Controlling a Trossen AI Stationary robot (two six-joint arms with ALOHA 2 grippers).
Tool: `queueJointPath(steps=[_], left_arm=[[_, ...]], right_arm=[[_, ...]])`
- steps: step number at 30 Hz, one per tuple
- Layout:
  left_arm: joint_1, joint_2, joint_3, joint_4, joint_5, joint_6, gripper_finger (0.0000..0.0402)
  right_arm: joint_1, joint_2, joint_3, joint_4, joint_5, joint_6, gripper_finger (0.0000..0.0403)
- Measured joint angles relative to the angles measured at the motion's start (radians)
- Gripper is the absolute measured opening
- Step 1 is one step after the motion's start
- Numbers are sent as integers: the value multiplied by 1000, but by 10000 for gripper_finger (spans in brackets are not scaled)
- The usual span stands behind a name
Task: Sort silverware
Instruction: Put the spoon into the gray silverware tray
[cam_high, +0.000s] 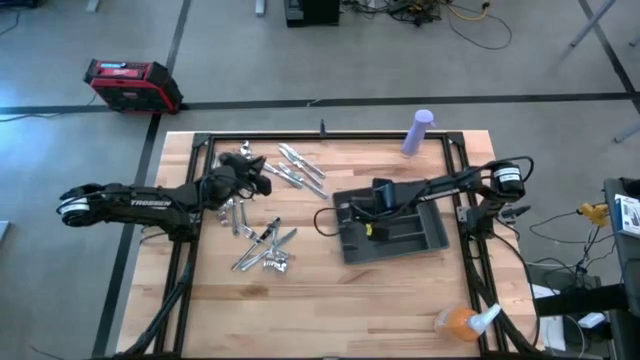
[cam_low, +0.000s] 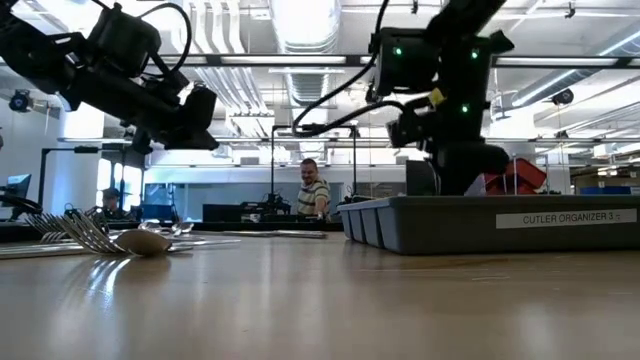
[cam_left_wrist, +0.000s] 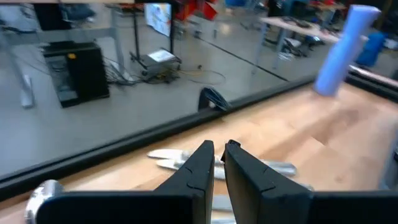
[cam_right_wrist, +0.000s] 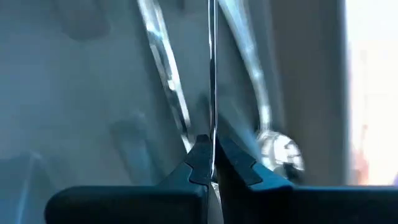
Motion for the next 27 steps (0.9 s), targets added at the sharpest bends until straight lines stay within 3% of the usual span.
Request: queueJointPath(steps=[7, 12, 20, 24, 27], left_arm=[[5, -10, 36, -117, 5, -1, 25], [7, -7, 164, -354, -13, 1, 25], [13, 1, 320, -766, -182, -51, 25], [49, 1, 322, -790, -200, -78, 25], [106, 9, 310, -796, -135, -60, 25]], right_arm=[[7, -3, -87, 29, 21, 12, 5], [6, -5, -85, 93, 18, 2, 49], [7, -58, -60, 88, -70, -21, 113], [7, -141, -59, 94, -44, -24, 129], [-5, -210, -58, 95, -1, -21, 138]])
